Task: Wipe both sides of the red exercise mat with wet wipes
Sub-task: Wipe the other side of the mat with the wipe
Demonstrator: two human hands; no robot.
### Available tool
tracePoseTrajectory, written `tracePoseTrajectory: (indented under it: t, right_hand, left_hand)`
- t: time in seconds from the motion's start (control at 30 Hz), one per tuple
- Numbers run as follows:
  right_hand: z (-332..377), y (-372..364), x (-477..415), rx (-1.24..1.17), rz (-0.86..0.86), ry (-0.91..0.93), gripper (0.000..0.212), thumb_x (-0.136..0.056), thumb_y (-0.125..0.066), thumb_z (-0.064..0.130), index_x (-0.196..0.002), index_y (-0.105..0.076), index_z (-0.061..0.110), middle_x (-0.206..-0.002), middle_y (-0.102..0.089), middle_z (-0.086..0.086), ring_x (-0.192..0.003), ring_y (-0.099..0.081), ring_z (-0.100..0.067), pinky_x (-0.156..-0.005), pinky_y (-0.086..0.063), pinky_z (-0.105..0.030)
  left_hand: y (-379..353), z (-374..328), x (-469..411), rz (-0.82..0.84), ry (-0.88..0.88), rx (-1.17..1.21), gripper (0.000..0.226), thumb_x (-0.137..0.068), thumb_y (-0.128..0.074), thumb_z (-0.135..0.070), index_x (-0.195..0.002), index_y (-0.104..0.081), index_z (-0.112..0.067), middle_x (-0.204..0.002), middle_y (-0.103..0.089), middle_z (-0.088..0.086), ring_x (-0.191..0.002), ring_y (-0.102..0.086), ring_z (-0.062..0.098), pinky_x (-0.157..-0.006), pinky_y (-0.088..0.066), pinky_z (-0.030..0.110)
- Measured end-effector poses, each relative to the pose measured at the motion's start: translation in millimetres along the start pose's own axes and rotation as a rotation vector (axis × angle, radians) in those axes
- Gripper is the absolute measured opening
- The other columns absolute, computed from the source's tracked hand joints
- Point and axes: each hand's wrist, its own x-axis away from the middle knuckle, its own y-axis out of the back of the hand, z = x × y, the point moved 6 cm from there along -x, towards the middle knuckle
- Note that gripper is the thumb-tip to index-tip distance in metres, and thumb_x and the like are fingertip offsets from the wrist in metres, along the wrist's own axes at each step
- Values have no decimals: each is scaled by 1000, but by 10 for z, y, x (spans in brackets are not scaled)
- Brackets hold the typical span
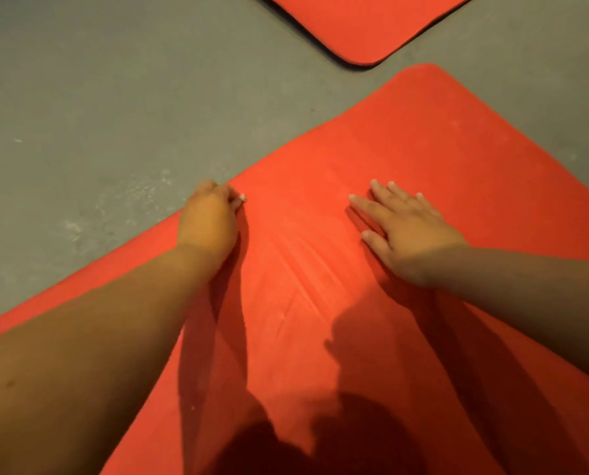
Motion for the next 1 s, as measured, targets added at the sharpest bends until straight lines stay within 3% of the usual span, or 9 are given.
tracePoseTrajectory:
  t: [0.07,0.13,0.23,0.3,0.37,0.5,0.57,0.77,1.0]
  right_hand:
    - [71,17,-111,17,-1,16,58,-98,-38,42,-149,-12,39,-160,-3,2,-147,-4,-20,-117,-7,-44]
    - [78,23,-198,36,-3,17,57,-97,-38,42,-149,-14,38,-160,-5,1,-147,-6,-20,-116,-9,-45]
    - [-85,41,-291,33,-36,-57,57,-97,-39,43,-149,-17,37,-159,-9,-2,-146,-9,-24,-116,-13,-47]
    - [-289,47,-269,-11,-66,-145,57,-96,-39,43,-149,-19,34,-159,-11,-5,-146,-12,-26,-115,-16,-48]
    - [-485,27,-172,-43,-93,-215,57,-96,-40,42,-149,-22,32,-159,-13,-6,-146,-12,-26,-115,-16,-49]
    - [-622,-20,32,-27,-102,-240,56,-95,-39,43,-148,-24,33,-159,-13,-5,-146,-11,-25,-116,-13,-48]
    - [-611,-37,69,-45,-95,-248,57,-94,-39,44,-148,-22,35,-159,-11,-4,-146,-8,-24,-116,-11,-47]
    - [-507,-64,104,-54,-93,-177,57,-95,-38,46,-148,-19,39,-160,-8,1,-147,-5,-19,-117,-8,-44]
    - [-555,-22,18,-113,-101,-247,56,-96,-39,44,-148,-21,38,-160,-9,-1,-147,-5,-20,-117,-8,-43]
  left_hand:
    - [-34,-47,109,-3,176,27,17,-93,-57,-12,-97,-70,-2,-98,-61,22,-94,-58,39,-81,-36,38]
    - [-184,-609,522,94,-79,110,12,-90,-59,-12,-90,-69,-6,-89,-60,17,-86,-59,37,-76,-41,38]
    - [-342,-1282,1215,487,-599,266,24,-94,-48,-24,-87,-65,-9,-84,-58,12,-83,-56,31,-71,-44,37]
    - [-341,-1111,903,416,-707,204,23,-92,-50,-23,-84,-65,-8,-81,-58,11,-79,-58,31,-72,-39,36]
    - [-253,-733,321,188,-547,79,13,-88,-59,-15,-82,-67,-6,-80,-59,15,-76,-60,34,-70,-34,34]
    - [-10,322,-485,-2,168,-49,21,-93,-55,-12,-104,-70,-4,-109,-61,24,-101,-58,40,-83,-40,39]
    - [-40,200,-362,35,126,-62,20,-91,-54,-9,-100,-72,-5,-103,-61,23,-96,-58,39,-81,-41,38]
    - [-274,-470,234,218,-514,21,27,-89,-46,-26,-88,-69,-13,-83,-60,9,-78,-60,31,-72,-42,34]
    - [-329,-470,-421,59,-4,-75,20,-95,-50,-13,-102,-65,-1,-106,-59,21,-100,-55,39,-84,-35,39]
